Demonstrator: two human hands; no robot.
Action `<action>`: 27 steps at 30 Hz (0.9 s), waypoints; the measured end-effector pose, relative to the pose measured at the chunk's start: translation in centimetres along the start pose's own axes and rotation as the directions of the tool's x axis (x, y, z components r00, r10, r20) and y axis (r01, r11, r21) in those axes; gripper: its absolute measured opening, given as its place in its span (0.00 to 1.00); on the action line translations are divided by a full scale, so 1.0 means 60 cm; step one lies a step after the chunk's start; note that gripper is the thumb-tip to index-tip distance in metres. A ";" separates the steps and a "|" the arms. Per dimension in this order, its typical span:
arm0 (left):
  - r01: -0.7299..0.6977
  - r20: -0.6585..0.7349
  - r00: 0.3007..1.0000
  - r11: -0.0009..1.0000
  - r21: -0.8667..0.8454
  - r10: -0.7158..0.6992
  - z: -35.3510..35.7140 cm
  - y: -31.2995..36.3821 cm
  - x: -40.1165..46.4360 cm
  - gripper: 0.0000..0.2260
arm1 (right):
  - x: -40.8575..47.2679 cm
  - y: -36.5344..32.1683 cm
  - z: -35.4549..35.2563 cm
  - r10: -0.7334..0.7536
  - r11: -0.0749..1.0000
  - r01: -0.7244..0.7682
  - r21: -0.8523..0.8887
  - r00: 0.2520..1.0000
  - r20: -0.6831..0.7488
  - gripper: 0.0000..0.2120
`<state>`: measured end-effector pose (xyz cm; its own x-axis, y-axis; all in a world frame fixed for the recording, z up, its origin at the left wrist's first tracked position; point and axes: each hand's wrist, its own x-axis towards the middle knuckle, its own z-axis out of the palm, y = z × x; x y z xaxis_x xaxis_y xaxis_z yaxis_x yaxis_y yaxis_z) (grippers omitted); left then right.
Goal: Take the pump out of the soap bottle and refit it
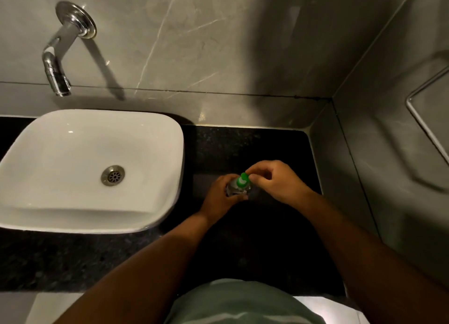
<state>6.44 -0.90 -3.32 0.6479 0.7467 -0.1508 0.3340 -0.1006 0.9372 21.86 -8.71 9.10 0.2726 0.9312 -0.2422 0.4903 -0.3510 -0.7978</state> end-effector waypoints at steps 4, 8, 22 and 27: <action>-0.019 -0.003 1.000 0.997 0.079 0.019 -0.003 -0.001 0.002 0.26 | 0.013 -0.016 -0.004 0.093 0.988 -0.091 -0.123 0.996 0.013 0.07; 0.007 0.007 1.000 0.982 0.188 -0.008 -0.006 -0.002 0.001 0.28 | 0.020 -0.033 0.002 0.128 0.983 -0.118 -0.140 0.990 0.067 0.13; 0.023 -0.010 1.000 0.969 0.244 -0.021 -0.008 0.012 -0.007 0.29 | 0.005 -0.022 0.034 0.240 0.953 -0.236 0.188 0.971 0.004 0.11; 0.047 0.070 0.995 0.945 0.324 -0.074 -0.024 -0.003 -0.007 0.45 | -0.006 0.008 0.027 0.292 0.956 -0.289 0.047 0.945 -0.148 0.12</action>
